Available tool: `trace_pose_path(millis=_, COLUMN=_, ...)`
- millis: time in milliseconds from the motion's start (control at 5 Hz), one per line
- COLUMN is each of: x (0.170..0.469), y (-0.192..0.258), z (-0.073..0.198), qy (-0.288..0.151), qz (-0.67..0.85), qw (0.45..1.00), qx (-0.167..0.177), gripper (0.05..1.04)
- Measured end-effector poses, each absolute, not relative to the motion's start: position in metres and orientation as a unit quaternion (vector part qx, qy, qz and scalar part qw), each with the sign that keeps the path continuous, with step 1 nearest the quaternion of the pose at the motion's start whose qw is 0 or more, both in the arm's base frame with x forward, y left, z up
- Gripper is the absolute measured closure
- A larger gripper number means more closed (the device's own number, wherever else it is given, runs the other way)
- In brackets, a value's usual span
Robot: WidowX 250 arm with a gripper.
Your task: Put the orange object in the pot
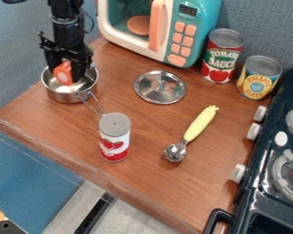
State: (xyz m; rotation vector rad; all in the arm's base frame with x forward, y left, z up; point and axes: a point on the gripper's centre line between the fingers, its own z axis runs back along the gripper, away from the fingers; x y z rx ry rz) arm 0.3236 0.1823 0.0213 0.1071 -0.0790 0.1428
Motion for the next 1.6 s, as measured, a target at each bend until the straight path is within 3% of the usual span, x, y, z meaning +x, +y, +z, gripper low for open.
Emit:
trace_pose_path(millis=200, x=0.321, y=0.184, z=0.020, qy=-0.038, qz=0.072, qw=0.995, qx=0.053, gripper=0.305)
trace_pose_path(millis=400, x=0.321, y=0.183, z=0.020, qy=-0.037, qz=0.073, qw=0.995, qx=0.051, gripper=0.083)
trace_pose_path(millis=1000, x=0.318, y=0.179, z=0.015, qy=-0.016, qz=0.079, qw=0.996, qx=0.043, gripper=0.083)
trace_pose_path(millis=1600, x=0.314, y=0.163, z=0.104, qy=-0.108, qz=0.084, qw=0.988, qx=0.073, gripper=0.083)
